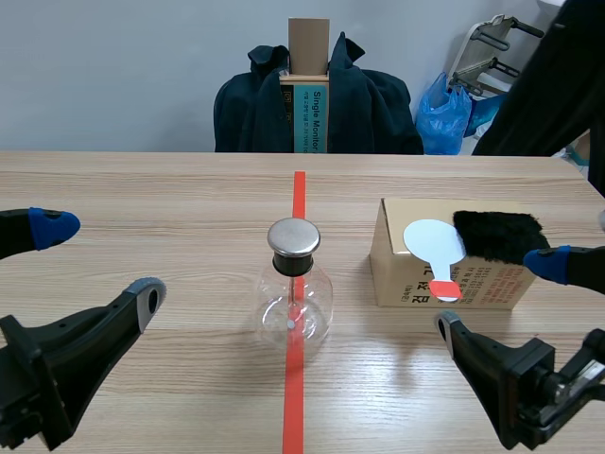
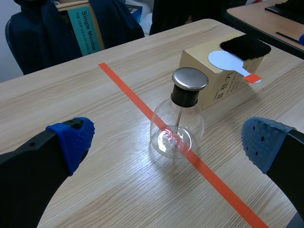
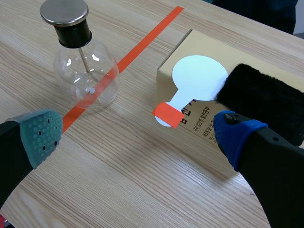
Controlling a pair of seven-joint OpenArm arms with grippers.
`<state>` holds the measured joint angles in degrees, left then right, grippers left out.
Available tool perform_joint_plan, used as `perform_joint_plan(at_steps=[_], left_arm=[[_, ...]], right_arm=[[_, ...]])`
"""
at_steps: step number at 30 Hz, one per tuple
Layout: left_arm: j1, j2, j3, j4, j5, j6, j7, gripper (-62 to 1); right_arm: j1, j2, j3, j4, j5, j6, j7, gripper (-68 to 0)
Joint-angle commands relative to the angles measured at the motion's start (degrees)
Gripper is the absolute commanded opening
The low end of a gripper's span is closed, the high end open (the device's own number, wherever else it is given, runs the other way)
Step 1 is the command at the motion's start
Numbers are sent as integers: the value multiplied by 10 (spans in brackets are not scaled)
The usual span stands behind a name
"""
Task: Do the electroscope experiment.
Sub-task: 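Pick up the white charging plate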
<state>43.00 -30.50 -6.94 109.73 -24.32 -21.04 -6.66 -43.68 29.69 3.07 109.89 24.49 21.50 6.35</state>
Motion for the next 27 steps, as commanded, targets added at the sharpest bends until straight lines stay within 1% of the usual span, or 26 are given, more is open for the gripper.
perform_joint_plan(at_steps=[1,6,11,17,23,27], left_arm=[[0,0,-2,6,-3,-1,-9,14],[0,3,-2,6,-3,-1,-10,14],[0,3,-2,6,-3,-1,-10,14],[0,3,-2,6,-3,-1,-9,14],[0,3,-2,6,-3,0,-8,14],[0,3,-2,6,-3,0,-8,14]], right_arm=[[7,8,18,4,4,-4,13,4],[7,7,18,4,2,-24,13,4],[7,7,18,4,2,-24,13,4],[7,-8,18,4,6,-24,19,4],[7,-8,18,4,6,-24,19,4],[7,-8,18,4,-11,-24,19,4]])
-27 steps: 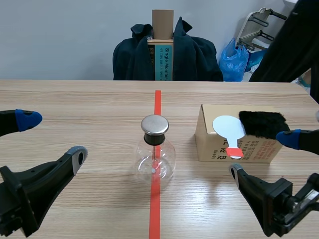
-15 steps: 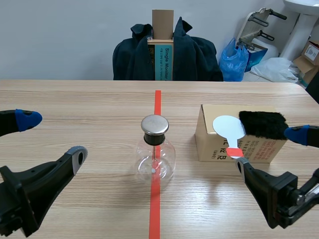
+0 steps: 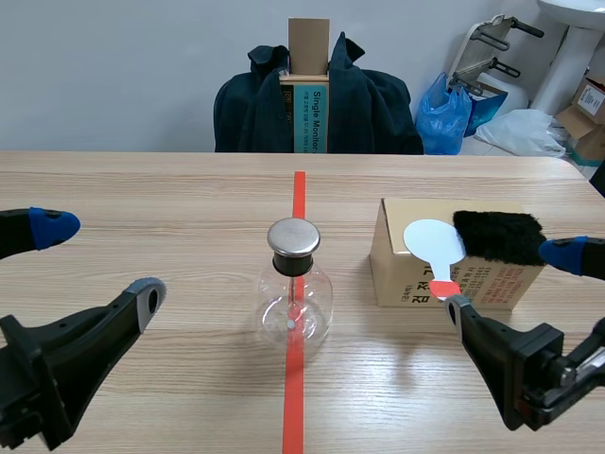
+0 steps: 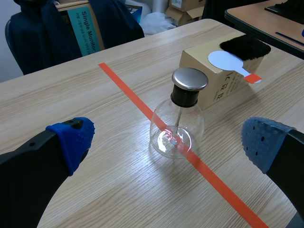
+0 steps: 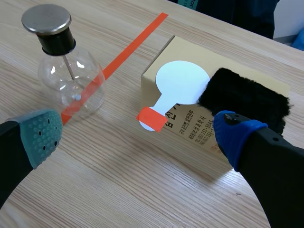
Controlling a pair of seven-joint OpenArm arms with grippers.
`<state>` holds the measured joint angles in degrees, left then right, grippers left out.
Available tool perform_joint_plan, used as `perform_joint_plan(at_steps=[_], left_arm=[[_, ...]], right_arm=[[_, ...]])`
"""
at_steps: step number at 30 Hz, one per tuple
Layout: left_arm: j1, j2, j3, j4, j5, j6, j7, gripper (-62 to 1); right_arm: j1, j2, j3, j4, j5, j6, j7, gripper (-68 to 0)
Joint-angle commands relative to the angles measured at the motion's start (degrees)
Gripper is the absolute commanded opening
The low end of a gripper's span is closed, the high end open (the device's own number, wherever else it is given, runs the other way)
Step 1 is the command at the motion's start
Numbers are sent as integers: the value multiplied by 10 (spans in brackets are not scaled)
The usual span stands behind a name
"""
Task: Do the electroscope experiment.
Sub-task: 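Pick up the white charging plate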
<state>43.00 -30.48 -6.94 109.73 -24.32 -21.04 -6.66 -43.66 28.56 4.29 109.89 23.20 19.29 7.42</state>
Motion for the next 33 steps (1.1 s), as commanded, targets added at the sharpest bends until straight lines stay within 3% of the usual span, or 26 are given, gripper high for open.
perform_joint_plan(at_steps=[1,13,15,20,25,29,33], left_arm=[[0,3,-2,6,-3,0,-8,14],[0,3,-2,6,-3,-1,-8,14],[0,3,-2,6,-3,-1,-8,14],[0,3,-2,6,-3,-1,-8,14],[0,3,-2,6,-3,-1,-8,14],[0,3,-2,6,-3,-1,-8,14],[0,3,-2,6,-3,-1,-8,14]], right_arm=[[7,3,6,4,-6,-2,6,4],[7,3,6,4,-76,-2,6,4],[7,3,6,4,-111,-2,6,4],[4,0,5,4,-277,-2,3,4],[3,-50,5,-10,-529,-6,-2,4],[8,-102,5,-38,-700,-82,23,4],[28,-136,5,-77,-804,-167,59,4]])
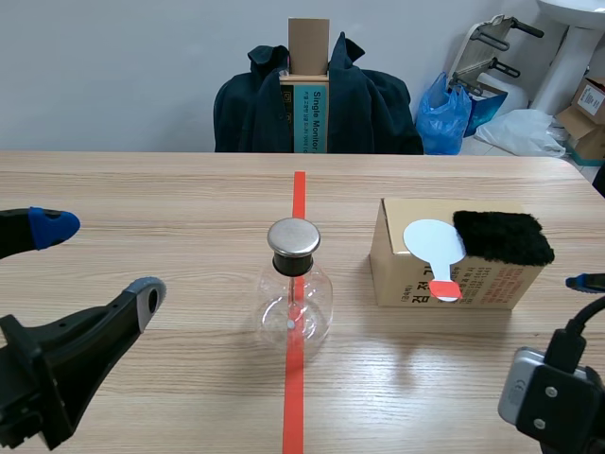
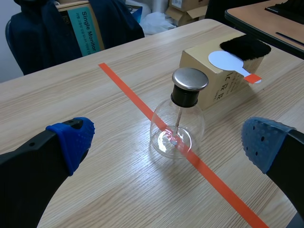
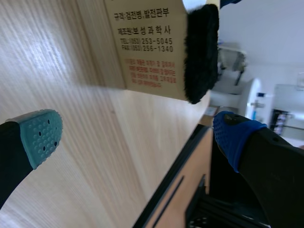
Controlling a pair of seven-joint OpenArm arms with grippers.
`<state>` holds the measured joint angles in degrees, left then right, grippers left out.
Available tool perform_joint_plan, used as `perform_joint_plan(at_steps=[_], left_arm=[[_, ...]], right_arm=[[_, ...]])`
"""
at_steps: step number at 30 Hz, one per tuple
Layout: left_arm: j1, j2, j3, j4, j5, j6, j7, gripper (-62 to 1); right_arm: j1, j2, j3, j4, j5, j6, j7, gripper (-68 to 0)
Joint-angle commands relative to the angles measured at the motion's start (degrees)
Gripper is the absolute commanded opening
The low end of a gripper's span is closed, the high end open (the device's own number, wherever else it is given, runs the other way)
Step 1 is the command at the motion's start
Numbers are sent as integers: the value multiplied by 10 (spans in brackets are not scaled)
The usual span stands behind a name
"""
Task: Do the electroscope experiment.
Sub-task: 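Pick up the white charging plate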
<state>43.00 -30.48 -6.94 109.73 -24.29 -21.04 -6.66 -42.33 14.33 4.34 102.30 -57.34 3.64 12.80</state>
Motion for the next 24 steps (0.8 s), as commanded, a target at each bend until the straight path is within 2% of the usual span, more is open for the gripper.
perform_joint_plan(at_steps=[1,6,10,14,21,24], left_arm=[[0,3,-2,6,-3,-1,-8,14],[0,3,-2,6,-1,-1,-8,14],[0,3,-2,6,-1,-1,-8,14],[0,3,-2,6,-1,-1,-8,14],[-2,3,-2,6,-1,0,-8,14],[-3,3,-2,6,-1,0,-8,14]], right_arm=[[24,0,5,-13,-14,-30,14,4],[81,-27,-6,-78,-69,-108,39,4],[123,-28,-37,-126,-74,-153,43,4],[145,-29,-70,-156,-74,-183,40,4],[149,-47,-128,-167,-93,-232,-9,4],[149,-47,-144,-167,-93,-236,-28,4]])
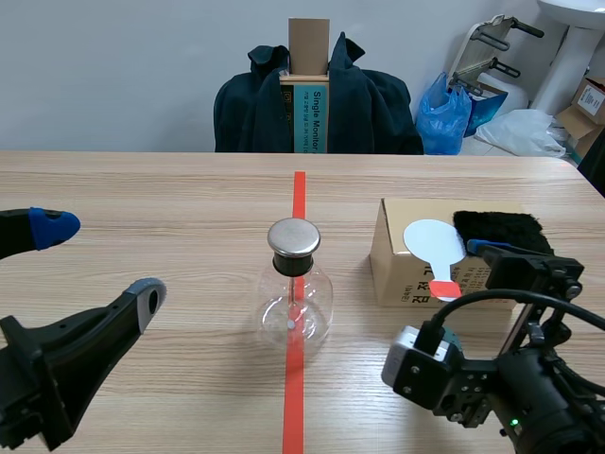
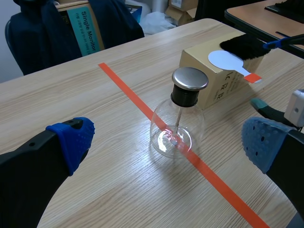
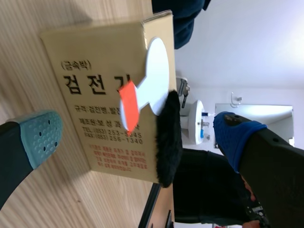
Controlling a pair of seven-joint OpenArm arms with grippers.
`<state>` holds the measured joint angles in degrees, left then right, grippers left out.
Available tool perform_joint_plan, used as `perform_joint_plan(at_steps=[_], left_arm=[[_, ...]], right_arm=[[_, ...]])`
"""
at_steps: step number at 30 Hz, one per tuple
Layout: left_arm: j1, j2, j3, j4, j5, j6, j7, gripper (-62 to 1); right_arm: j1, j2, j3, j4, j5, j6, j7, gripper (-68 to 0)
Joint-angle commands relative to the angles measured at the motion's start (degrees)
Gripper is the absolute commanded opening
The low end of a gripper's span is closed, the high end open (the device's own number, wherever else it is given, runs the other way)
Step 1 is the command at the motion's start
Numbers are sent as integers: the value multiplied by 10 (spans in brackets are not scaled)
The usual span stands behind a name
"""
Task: Do the electroscope experiment.
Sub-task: 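Pick up the white charging plate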
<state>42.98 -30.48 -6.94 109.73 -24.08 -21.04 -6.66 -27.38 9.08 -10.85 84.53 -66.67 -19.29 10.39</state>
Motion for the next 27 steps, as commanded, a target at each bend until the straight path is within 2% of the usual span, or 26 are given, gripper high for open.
perform_joint_plan(at_steps=[1,7,12,17,27], left_arm=[[-3,3,-2,6,-3,0,-8,14],[-3,3,-2,6,-3,0,-8,14],[-3,3,-2,6,-3,0,-8,14],[-3,3,-2,6,-3,0,-8,14],[-3,3,-2,6,-3,0,-8,14]], right_arm=[[-1,6,5,11,0,-7,-4,4],[1,6,3,11,-4,-6,-2,4],[22,6,3,7,-4,7,-2,4],[44,6,3,-6,-8,9,3,4],[42,11,4,-9,-11,9,-4,4]])
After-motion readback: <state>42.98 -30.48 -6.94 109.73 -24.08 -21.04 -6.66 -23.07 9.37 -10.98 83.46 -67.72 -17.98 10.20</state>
